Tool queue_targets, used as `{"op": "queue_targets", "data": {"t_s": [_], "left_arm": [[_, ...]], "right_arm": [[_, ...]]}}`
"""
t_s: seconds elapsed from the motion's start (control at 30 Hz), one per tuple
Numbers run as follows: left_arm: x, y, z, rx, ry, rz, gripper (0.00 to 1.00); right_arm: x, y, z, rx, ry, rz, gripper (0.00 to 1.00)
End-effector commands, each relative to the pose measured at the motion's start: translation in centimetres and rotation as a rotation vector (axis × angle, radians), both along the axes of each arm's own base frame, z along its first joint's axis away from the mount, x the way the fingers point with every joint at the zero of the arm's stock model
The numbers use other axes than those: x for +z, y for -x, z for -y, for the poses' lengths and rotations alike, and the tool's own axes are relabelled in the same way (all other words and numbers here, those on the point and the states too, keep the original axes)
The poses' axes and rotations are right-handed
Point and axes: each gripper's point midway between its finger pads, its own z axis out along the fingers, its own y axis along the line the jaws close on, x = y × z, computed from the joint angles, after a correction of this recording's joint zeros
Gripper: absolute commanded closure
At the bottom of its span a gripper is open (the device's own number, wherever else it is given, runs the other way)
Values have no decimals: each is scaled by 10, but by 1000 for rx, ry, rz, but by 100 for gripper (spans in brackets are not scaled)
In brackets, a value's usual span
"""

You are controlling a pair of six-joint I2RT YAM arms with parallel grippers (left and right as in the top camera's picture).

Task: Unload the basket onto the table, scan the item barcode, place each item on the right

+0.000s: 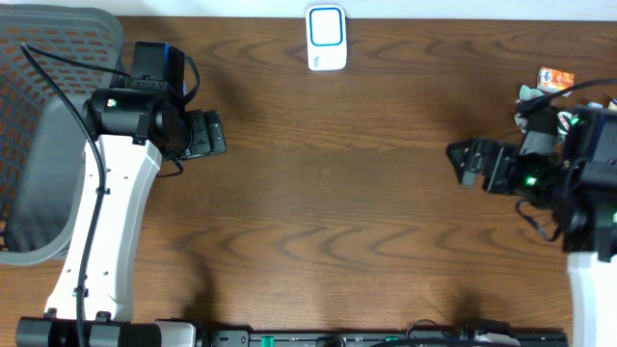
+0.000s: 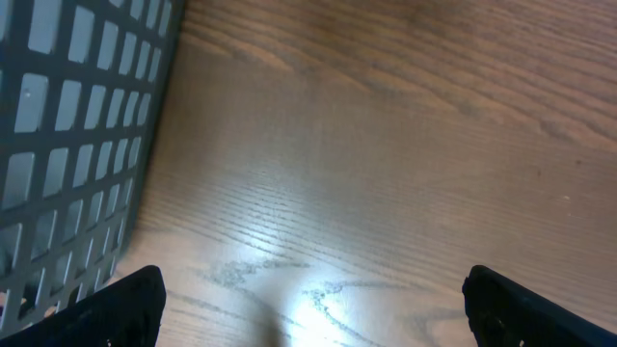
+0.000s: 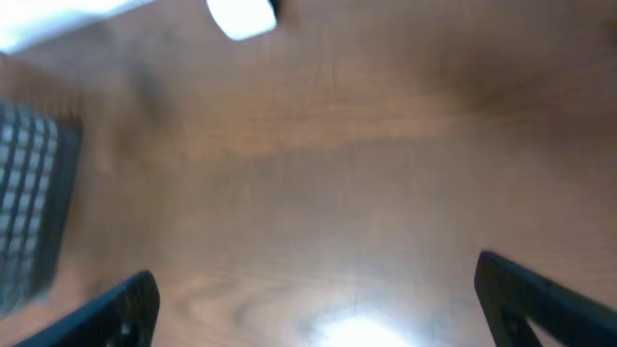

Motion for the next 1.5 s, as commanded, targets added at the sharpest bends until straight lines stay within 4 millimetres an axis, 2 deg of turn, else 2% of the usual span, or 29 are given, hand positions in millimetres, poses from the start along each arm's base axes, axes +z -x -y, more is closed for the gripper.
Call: {"op": "queue_targets", "data": {"t_s": [0.0, 0.07, 0.17, 0.3, 0.47, 0.73, 0.97, 1.17, 1.47], "left_arm": [[-1, 1, -3, -5, -14, -7, 2], [-1, 1, -3, -5, -14, -7, 2], [-1, 1, -3, -5, -14, -7, 2], [-1, 1, -3, -5, -14, -7, 2], [-1, 1, -3, -5, -14, -7, 2], [-1, 1, -3, -5, -14, -7, 2], [-1, 1, -3, -5, -14, -7, 2], [-1, 1, -3, -5, -14, -7, 3], [-1, 1, -3, -5, -14, -7, 2]], "right_arm": [[-9, 7, -10, 29, 37, 107, 1], [-15, 10, -14, 39, 39, 150, 1], [-27, 29, -15, 39, 41, 168, 1], [-33, 39, -3, -14, 96, 230, 1], [-35, 39, -3, -22, 102, 389, 1], [-51, 39, -4, -51, 70, 583, 1], [-42, 39, -8, -47, 60, 818, 1], [-45, 42, -7, -59, 64, 905, 1], [-56, 42, 15, -228, 24, 937, 1]]}}
